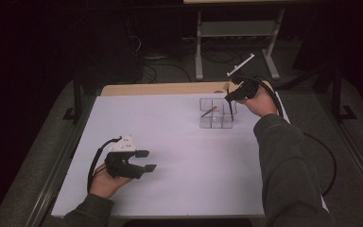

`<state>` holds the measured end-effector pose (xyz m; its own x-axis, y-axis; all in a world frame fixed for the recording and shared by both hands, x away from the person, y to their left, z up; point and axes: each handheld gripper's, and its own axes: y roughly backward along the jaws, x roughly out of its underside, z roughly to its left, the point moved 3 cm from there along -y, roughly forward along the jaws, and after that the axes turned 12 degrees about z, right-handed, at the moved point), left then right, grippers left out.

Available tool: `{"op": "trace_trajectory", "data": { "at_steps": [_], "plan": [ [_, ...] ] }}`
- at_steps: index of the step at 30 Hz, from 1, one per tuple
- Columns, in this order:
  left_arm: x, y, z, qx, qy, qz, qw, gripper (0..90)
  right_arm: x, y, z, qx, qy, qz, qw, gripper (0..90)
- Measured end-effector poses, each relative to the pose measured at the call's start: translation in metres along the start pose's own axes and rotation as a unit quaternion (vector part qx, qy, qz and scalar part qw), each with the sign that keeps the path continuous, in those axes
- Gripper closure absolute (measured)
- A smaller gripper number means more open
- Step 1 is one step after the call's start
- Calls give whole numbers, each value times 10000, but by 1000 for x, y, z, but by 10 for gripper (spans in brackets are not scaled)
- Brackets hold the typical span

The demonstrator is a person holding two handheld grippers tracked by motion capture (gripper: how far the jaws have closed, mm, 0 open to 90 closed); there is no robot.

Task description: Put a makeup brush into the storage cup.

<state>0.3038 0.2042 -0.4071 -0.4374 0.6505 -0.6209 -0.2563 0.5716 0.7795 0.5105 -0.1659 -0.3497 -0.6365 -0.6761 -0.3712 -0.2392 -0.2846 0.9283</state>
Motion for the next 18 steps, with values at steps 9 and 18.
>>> {"op": "trace_trajectory", "data": {
  "at_steps": [9, 18],
  "plan": [
    [0, 0, 1, 0, 4, -1, 10000, 391, 4, -7, 0, -46, 4, 68, 10000, 823],
    [0, 0, 1, -9, -5, 12, 10000, 390, 6, -13, 0, -68, 2, 127, 9999, 821]
  ]
}}
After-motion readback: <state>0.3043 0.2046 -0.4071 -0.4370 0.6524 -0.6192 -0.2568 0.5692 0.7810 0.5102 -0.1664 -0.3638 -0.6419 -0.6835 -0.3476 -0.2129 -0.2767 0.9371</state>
